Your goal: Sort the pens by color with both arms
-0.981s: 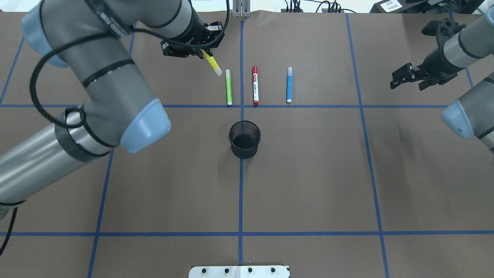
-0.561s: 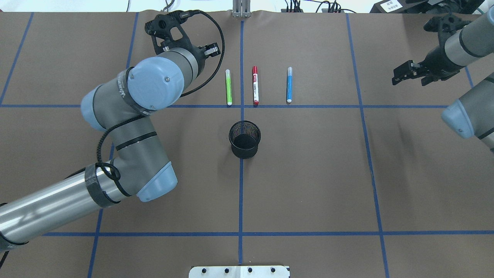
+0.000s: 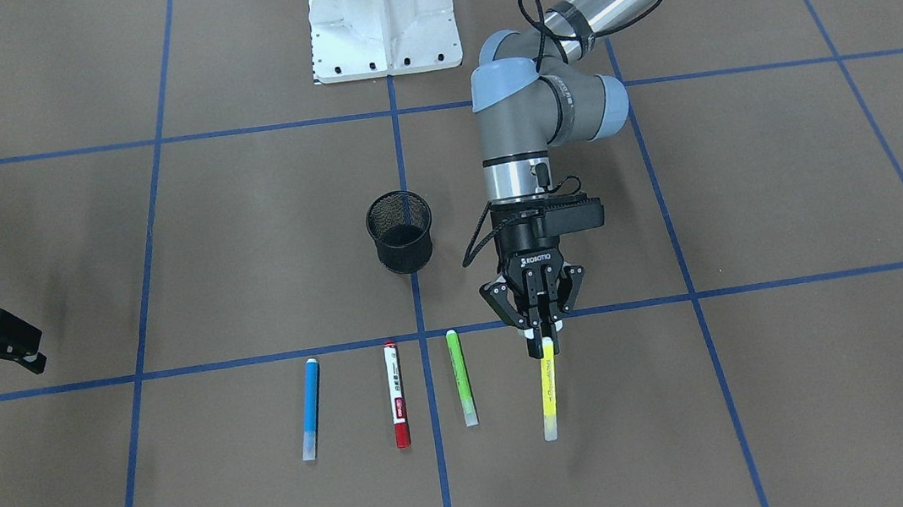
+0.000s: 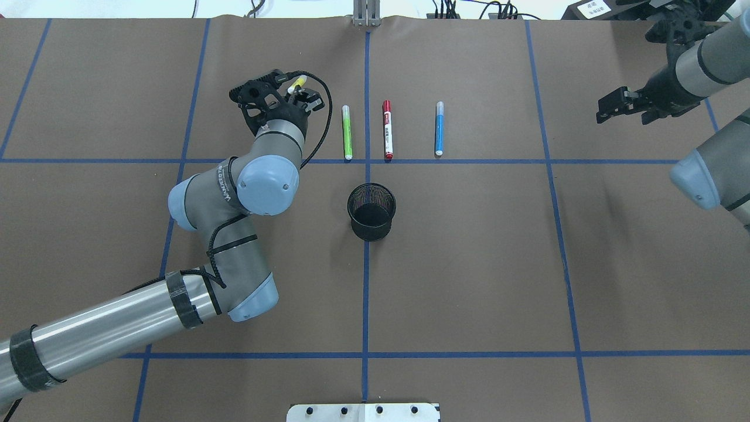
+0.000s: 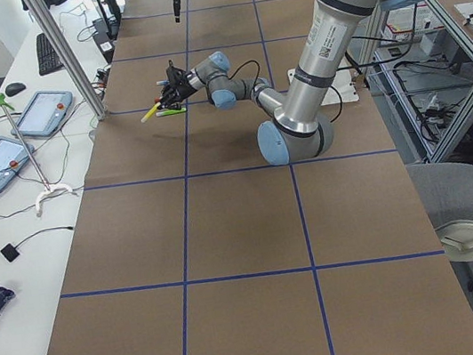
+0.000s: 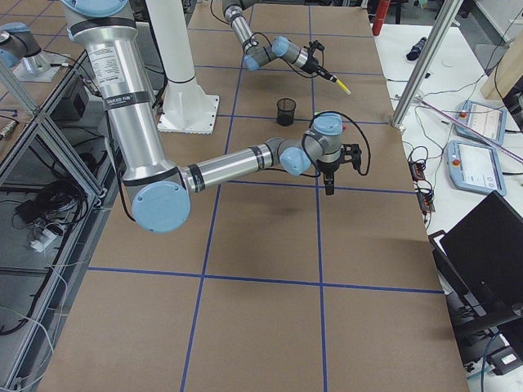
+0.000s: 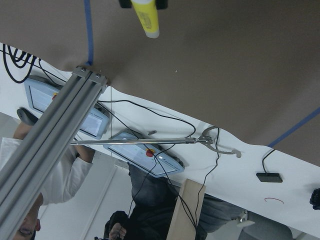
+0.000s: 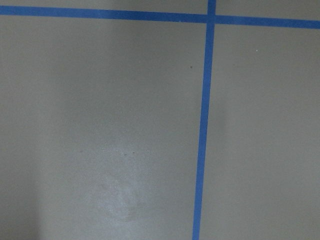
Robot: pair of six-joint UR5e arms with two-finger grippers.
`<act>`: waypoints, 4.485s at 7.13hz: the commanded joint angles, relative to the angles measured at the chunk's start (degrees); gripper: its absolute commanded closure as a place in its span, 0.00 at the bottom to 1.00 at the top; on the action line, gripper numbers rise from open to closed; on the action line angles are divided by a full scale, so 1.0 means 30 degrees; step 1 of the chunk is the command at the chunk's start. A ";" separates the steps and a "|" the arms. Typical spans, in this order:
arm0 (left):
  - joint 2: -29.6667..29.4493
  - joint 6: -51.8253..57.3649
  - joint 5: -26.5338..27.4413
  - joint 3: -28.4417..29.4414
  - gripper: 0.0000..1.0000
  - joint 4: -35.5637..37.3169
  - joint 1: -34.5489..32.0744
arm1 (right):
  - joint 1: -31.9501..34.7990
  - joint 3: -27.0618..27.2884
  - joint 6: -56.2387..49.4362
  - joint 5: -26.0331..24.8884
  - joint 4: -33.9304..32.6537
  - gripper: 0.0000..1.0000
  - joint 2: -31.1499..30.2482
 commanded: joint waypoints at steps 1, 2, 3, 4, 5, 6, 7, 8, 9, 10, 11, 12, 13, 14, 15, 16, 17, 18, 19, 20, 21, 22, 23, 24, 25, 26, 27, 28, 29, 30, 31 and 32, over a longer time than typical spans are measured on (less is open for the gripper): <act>-0.0104 -0.0177 0.0714 0.0908 1.00 -0.0011 0.0298 | 0.0000 0.0056 0.0113 -0.0043 0.0000 0.00 -0.0030; -0.0104 -0.0177 0.0743 0.0910 1.00 0.0018 0.0357 | 0.0000 0.0056 0.0171 -0.0015 0.0000 0.00 -0.0030; -0.0104 -0.0177 0.0743 0.0910 1.00 -0.0069 0.0416 | 0.0000 0.0056 0.0201 -0.0014 0.0000 0.00 -0.0001; -0.0075 -0.0177 0.0714 0.0910 1.00 -0.0128 0.0387 | 0.0000 0.0056 0.0259 -0.0014 0.0000 0.00 0.0000; -0.0104 -0.0148 0.0685 0.0910 1.00 -0.0128 0.0416 | 0.0000 0.0056 0.0260 -0.0043 0.0000 0.00 -0.0029; -0.0075 -0.0090 0.0655 0.0910 0.95 -0.0099 0.0387 | 0.0000 0.0027 0.0260 -0.0044 0.0000 0.00 -0.0001; -0.0075 -0.0061 0.0626 0.0910 0.69 -0.0099 0.0416 | 0.0000 0.0027 0.0260 -0.0044 0.0000 0.00 0.0000; -0.0075 -0.0060 0.0539 0.0910 0.38 -0.0099 0.0416 | 0.0000 -0.0002 0.0260 -0.0044 0.0000 0.00 0.0000; -0.0104 -0.0031 0.0509 0.0881 0.22 -0.0099 0.0416 | 0.0000 -0.0002 0.0260 -0.0044 0.0000 0.00 0.0029; -0.0075 -0.0002 0.0480 0.0822 0.04 -0.0099 0.0416 | 0.0000 -0.0031 0.0260 -0.0044 0.0000 0.00 0.0029; -0.0104 0.0259 0.0102 0.0532 0.02 -0.0128 0.0416 | 0.0000 -0.0003 0.0260 -0.0044 0.0000 0.00 0.0087; -0.0046 0.1770 -0.1294 -0.0921 0.02 0.0046 0.0271 | 0.0000 -0.0002 0.0260 -0.0044 0.0000 0.00 0.0117; 0.0099 0.2249 -0.1569 -0.1661 0.02 0.0135 0.0154 | 0.0000 0.0027 0.0260 -0.0044 0.0000 0.00 0.0117; 0.0043 0.2312 -0.2152 -0.1958 0.02 0.0745 -0.0167 | 0.0000 0.0027 0.0260 -0.0044 -0.0029 0.00 0.0175; 0.0100 0.2661 -0.4826 -0.3354 0.02 0.3274 -0.1011 | 0.0029 0.0027 0.0231 -0.0015 0.0000 0.00 0.0234; 0.0275 0.4492 -0.7695 -0.5253 0.01 0.6374 -0.2121 | 0.0610 0.0085 0.0201 0.0131 -0.0174 0.00 0.0640; 0.1147 0.6743 -1.0479 -0.7273 0.01 0.8870 -0.3525 | 0.1312 0.0086 0.0085 0.0248 -0.0437 0.00 0.0934; 0.2199 0.9724 -1.4132 -0.8888 0.01 1.1012 -0.5540 | 0.2073 0.0086 -0.0148 0.0481 -0.1020 0.00 0.1024; 0.3051 1.2857 -1.7214 -0.9804 0.01 1.3180 -0.7475 | 0.2777 0.0115 -0.0731 0.1064 -0.1489 0.00 0.0967; 0.3872 1.5905 -2.0145 -1.0219 0.01 1.4623 -0.9408 | 0.3625 0.0144 -0.3144 0.1418 -0.2712 0.00 0.0880; 0.5562 1.8720 -2.3365 -1.0542 0.01 1.5101 -1.1226 | 0.4474 0.0608 -0.5430 0.1450 -0.4494 0.00 0.0618; 0.7435 2.2229 -2.5138 -1.0574 0.01 1.5135 -1.3129 | 0.4918 0.1106 -0.7860 0.1450 -0.5846 0.00 -0.0255; 0.8817 2.4584 -2.5358 -1.0546 0.01 1.5193 -1.3989 | 0.5241 0.1024 -0.9712 0.1450 -0.6178 0.00 -0.0873; 0.9469 2.5043 -2.5332 -1.0487 0.01 1.5948 -1.4230 | 0.5593 0.1429 -0.9846 0.1682 -0.6211 0.00 -0.1488; 1.0056 2.6207 -2.5360 -1.0429 0.01 1.6362 -1.4609 | 0.6437 0.1897 -0.9877 0.2671 -0.6269 0.00 -0.2306; 1.0120 2.7495 -2.5419 -0.9587 0.01 1.6395 -1.5048 | 0.6881 0.1960 -0.9819 0.3116 -0.6415 0.00 -0.2547; 1.0120 2.7653 -2.5448 -0.9376 0.01 1.6366 -1.5198 | 0.6914 0.1700 -0.9877 0.3091 -0.6387 0.00 -0.2781; 1.0149 2.7684 -2.5477 -0.9606 0.01 1.6192 -1.5315 | 0.6914 0.1726 -0.9877 0.3091 -0.6416 0.00 -0.2812; 1.0063 2.7655 -2.5478 -0.9144 0.01 1.6161 -1.5432 | 0.6914 0.1610 -0.9877 0.3004 -0.6590 0.00 -0.2871; 0.9888 2.7539 -2.6638 -0.8298 0.01 1.6132 -1.5491 | 0.6914 0.1609 -0.9993 0.2887 -0.6621 0.00 -0.2784; 0.9915 2.7566 -2.8187 -0.7797 0.01 1.6103 -1.5608 | 0.6827 0.1551 -0.9994 0.2886 -0.6650 0.00 -0.2580; 0.9886 2.7567 -2.8434 -0.7733 0.01 1.6131 -1.6102 | 0.6537 0.1434 -0.9994 0.2828 -0.6650 0.00 -0.2491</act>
